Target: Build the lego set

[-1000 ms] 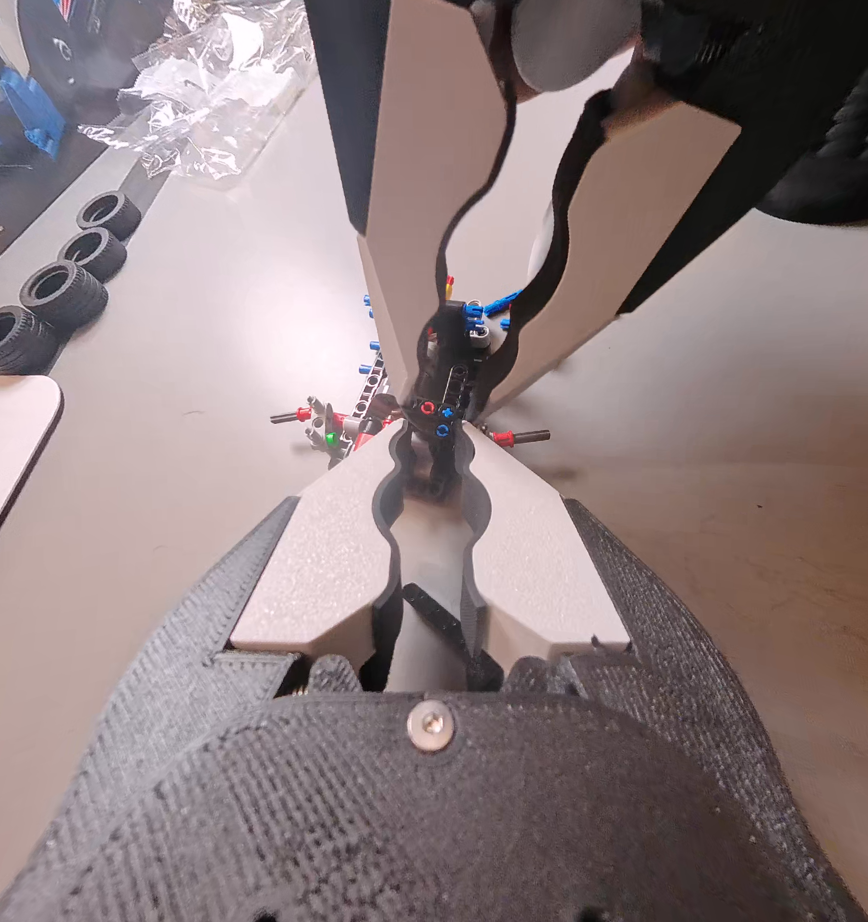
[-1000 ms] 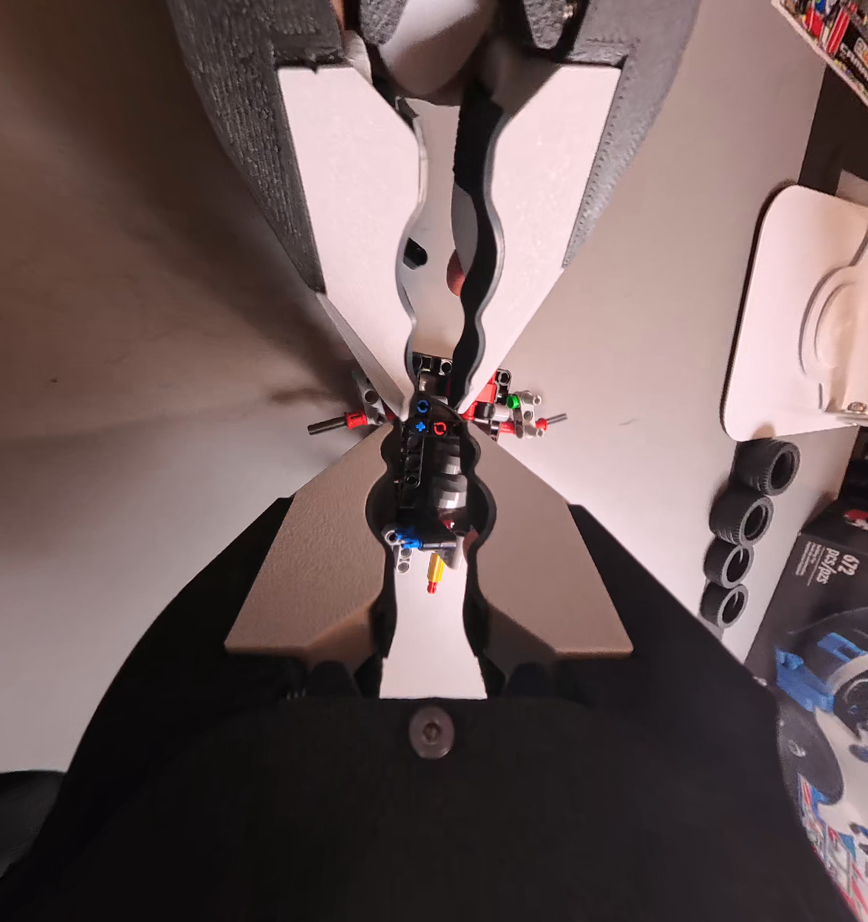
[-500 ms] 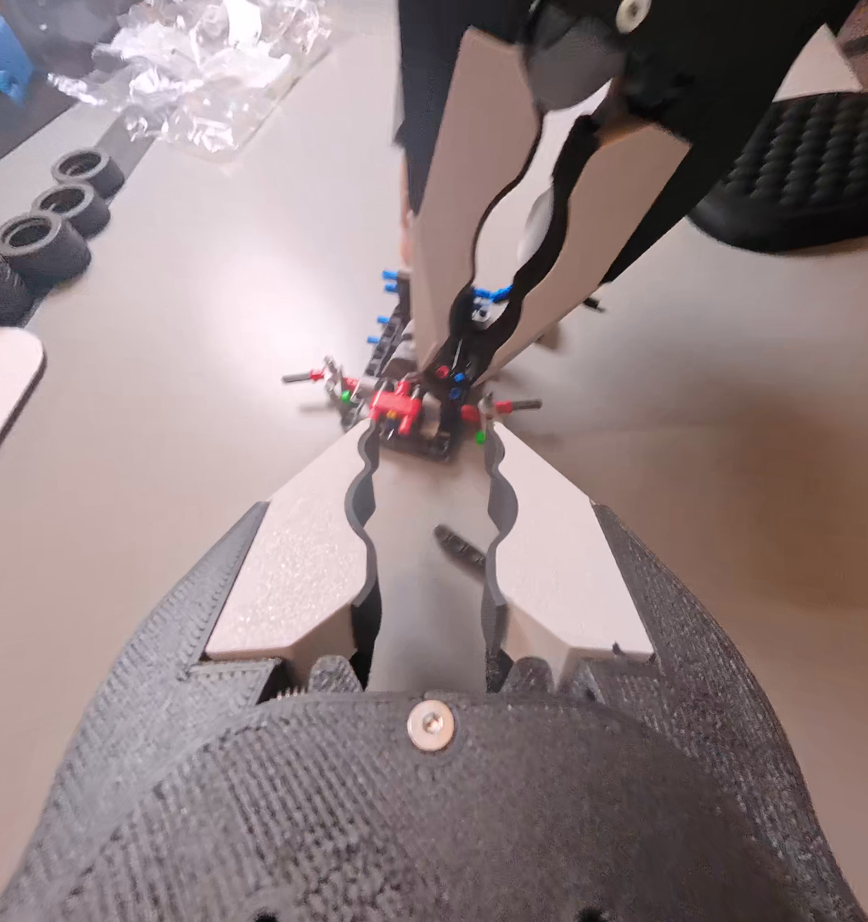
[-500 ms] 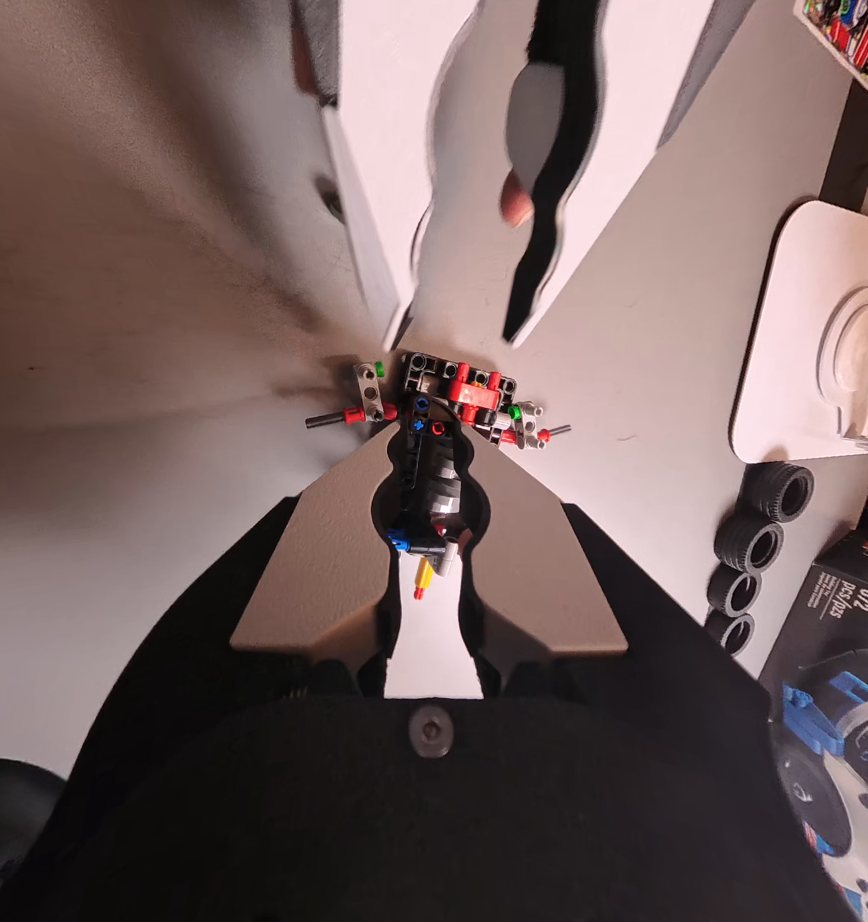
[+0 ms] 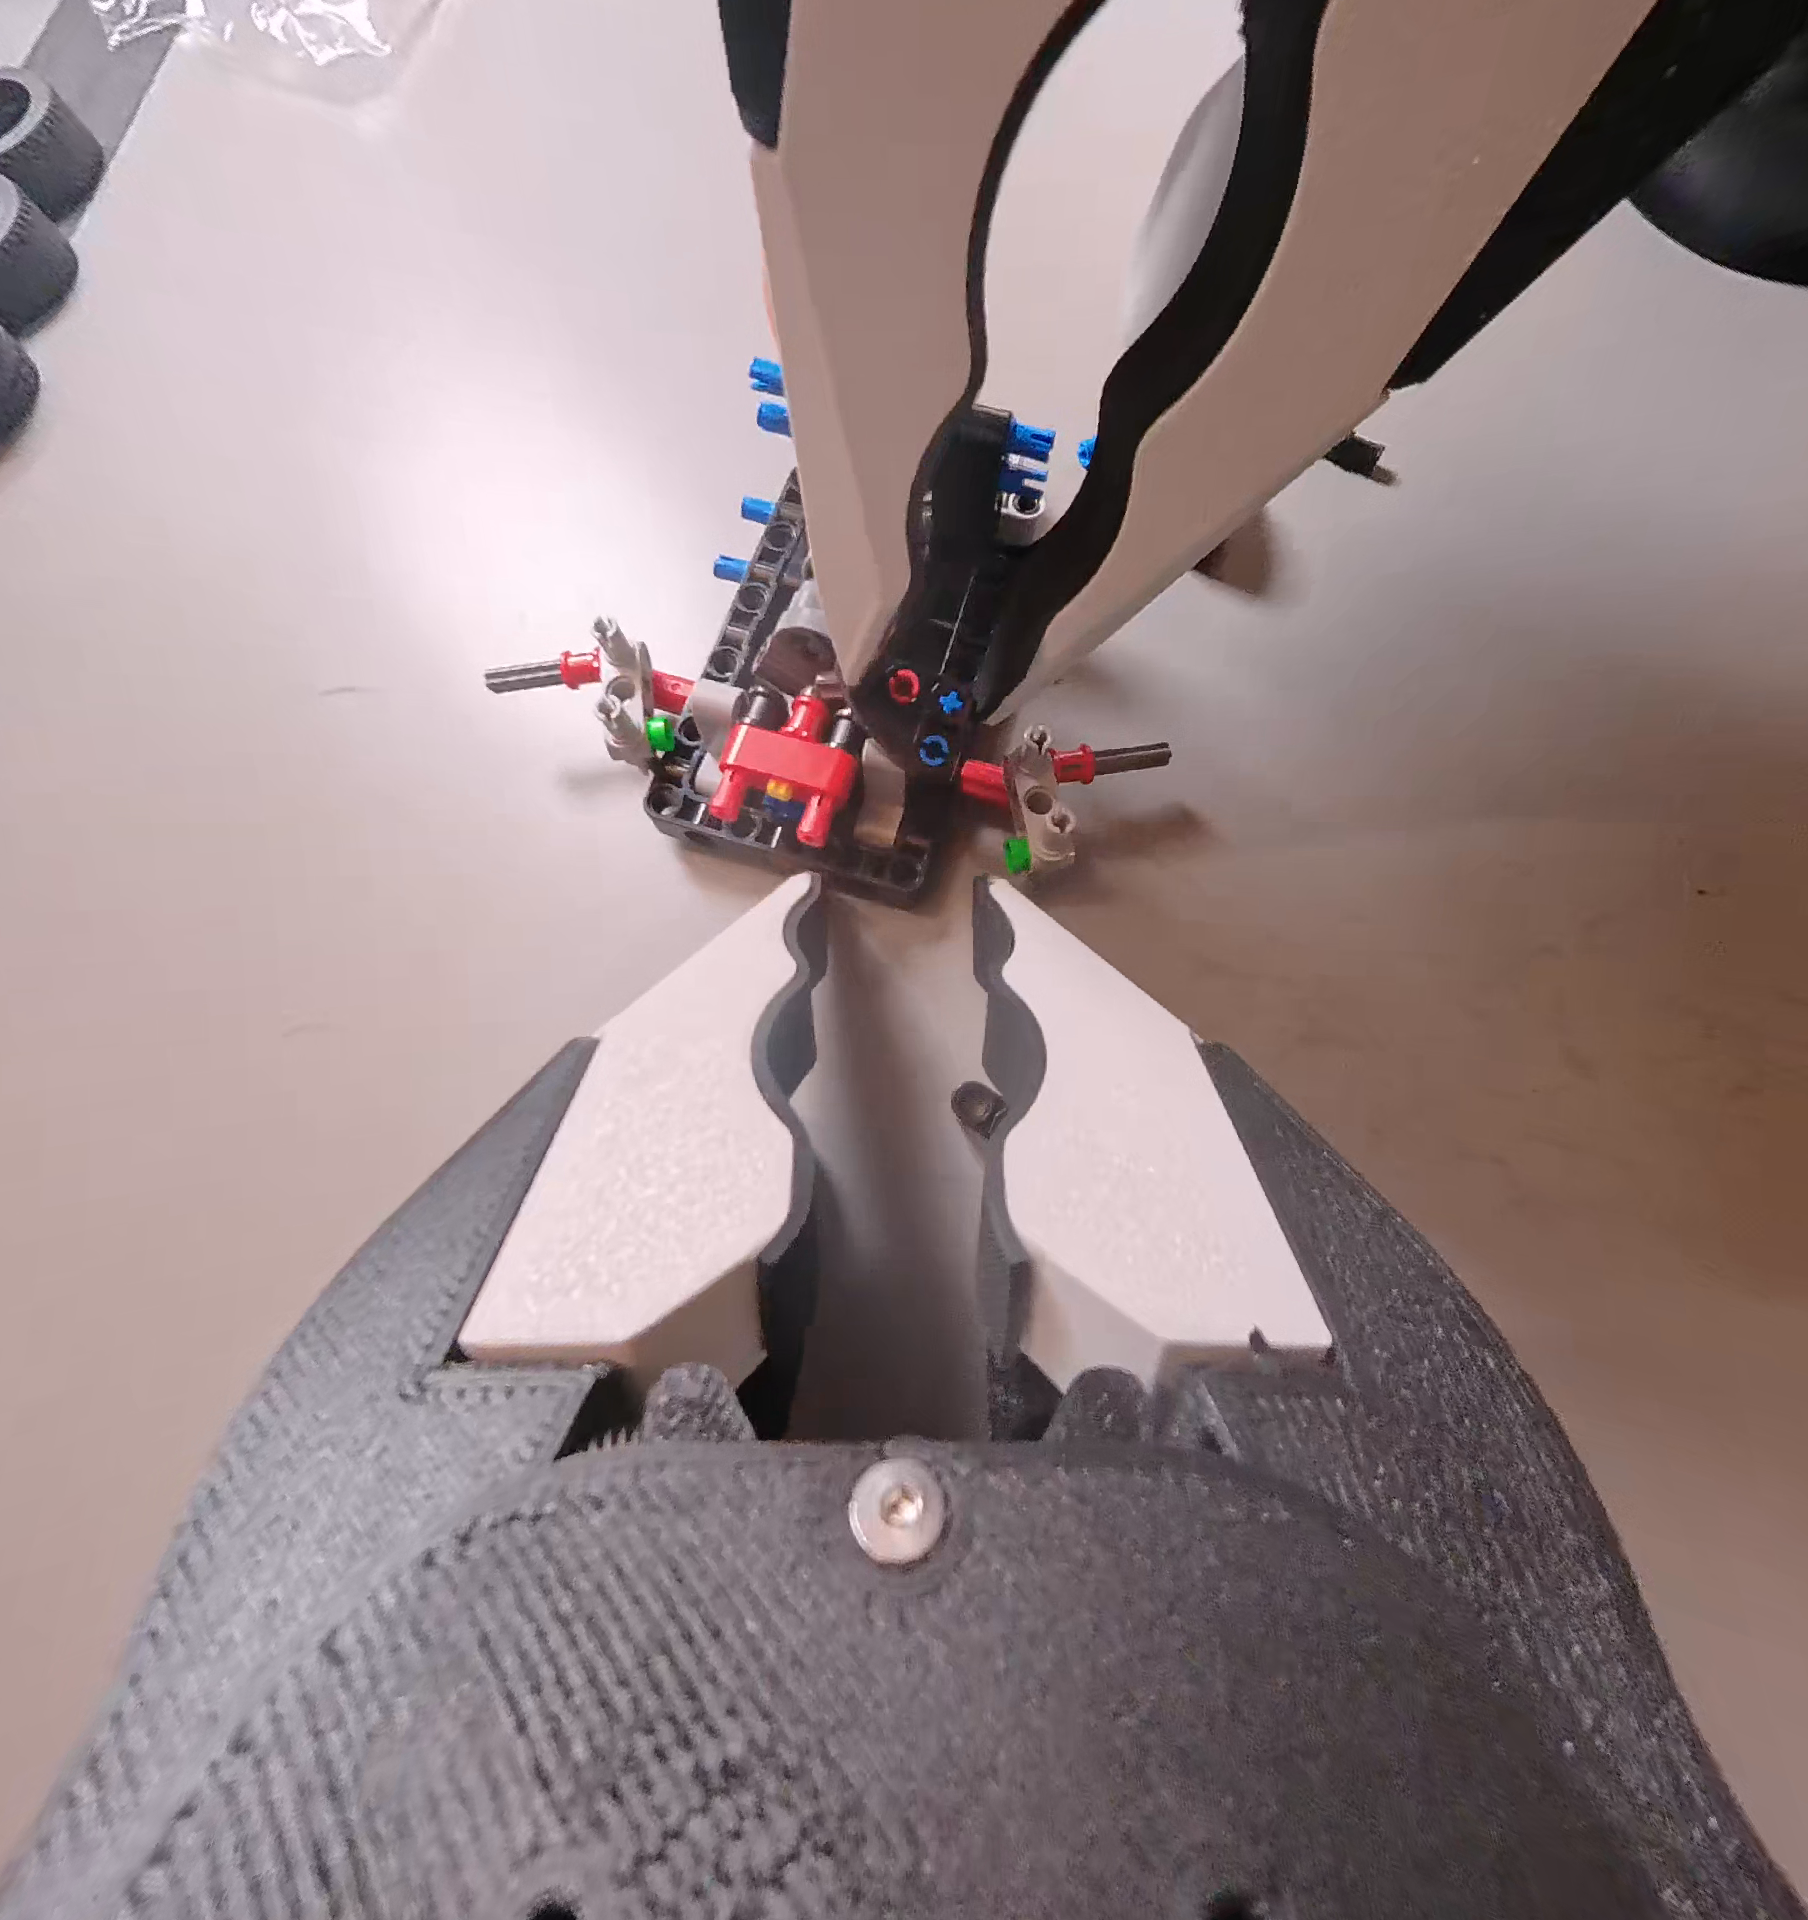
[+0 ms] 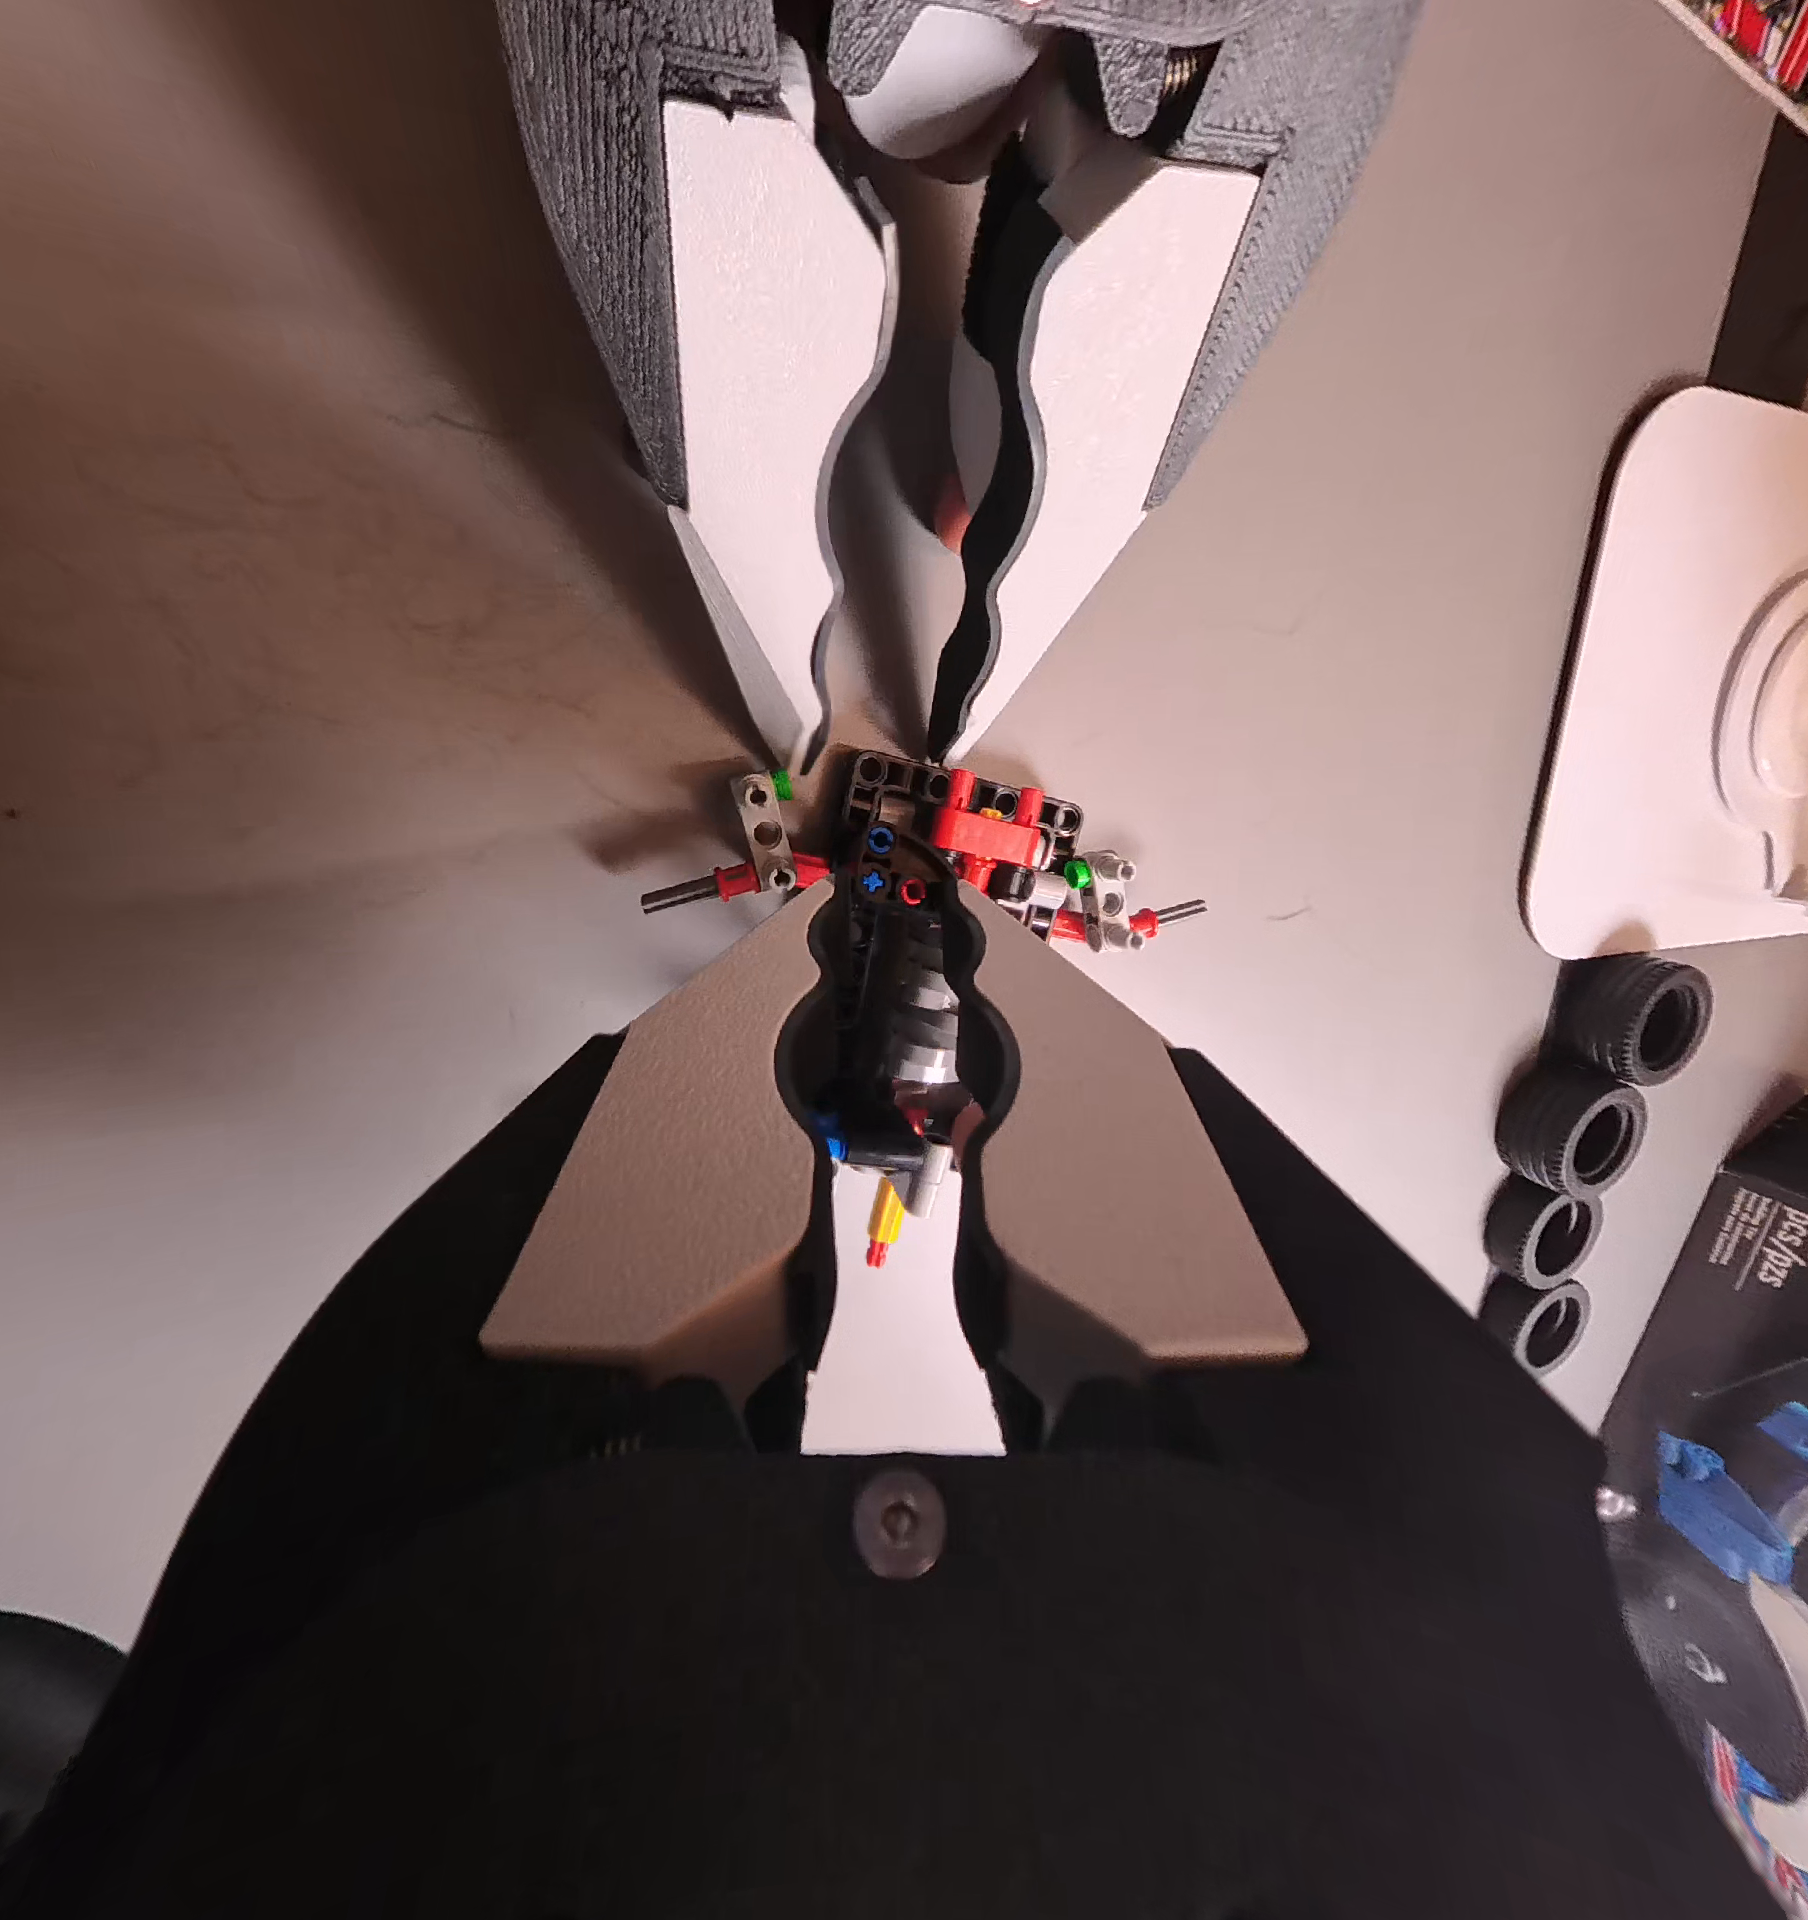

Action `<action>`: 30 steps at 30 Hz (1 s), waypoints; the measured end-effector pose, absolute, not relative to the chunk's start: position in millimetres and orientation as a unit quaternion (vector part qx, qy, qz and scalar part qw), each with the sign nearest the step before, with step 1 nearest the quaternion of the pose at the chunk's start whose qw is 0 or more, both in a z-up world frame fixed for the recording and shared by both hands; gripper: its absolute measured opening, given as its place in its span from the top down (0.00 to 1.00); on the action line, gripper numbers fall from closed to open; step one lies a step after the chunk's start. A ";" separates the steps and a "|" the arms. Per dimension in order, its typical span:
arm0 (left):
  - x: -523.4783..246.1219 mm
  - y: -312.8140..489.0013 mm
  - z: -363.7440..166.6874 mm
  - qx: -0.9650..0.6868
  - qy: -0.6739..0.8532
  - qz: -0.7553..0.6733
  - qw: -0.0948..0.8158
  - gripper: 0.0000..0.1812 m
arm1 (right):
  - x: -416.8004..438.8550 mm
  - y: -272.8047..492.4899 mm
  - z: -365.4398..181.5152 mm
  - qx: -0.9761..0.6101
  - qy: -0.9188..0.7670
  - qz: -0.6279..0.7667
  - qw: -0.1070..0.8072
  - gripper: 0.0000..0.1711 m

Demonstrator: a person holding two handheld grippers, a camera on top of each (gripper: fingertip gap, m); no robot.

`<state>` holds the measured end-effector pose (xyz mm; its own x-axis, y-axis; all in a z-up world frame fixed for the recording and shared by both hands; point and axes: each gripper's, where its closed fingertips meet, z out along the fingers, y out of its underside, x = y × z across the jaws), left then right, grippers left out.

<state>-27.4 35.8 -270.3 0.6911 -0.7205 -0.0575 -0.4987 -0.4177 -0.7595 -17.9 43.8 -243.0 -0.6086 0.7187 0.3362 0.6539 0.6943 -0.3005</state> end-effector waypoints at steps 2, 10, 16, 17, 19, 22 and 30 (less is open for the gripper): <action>-26.7 36.1 -270.3 -0.831 0.366 -0.138 0.396 0.88 | -17.5 44.4 -242.8 -0.390 -0.890 0.075 0.225 0.92; -19.0 34.2 -268.8 -0.828 0.370 -0.134 0.400 0.92 | -11.6 49.1 -241.5 -0.412 -0.873 0.098 0.240 0.92; -22.9 35.2 -261.5 -0.821 0.371 -0.143 0.409 0.89 | -5.3 50.3 -233.4 -0.403 -0.864 0.153 0.262 0.92; -26.7 38.2 -259.2 -0.821 0.366 -0.142 0.413 0.87 | -4.8 49.7 -230.3 -0.400 -0.861 0.166 0.266 0.92; -29.9 43.1 -257.3 -0.821 0.361 -0.151 0.415 0.79 | -3.5 50.0 -224.5 -0.395 -0.856 0.187 0.276 0.92; -27.6 48.2 -265.0 -0.822 0.372 -0.153 0.402 0.69 | -2.2 49.9 -218.7 -0.390 -0.849 0.212 0.286 0.92; -17.0 50.7 -269.3 -0.819 0.386 -0.145 0.399 0.78 | 4.7 49.3 -224.3 -0.369 -0.860 0.213 0.282 0.92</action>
<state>-17.0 50.7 -269.3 0.6598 -0.7481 -0.0707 -0.5170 -0.3836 -0.7652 4.7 49.3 -224.3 -0.5696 0.7540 0.3273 0.5138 0.6374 -0.5742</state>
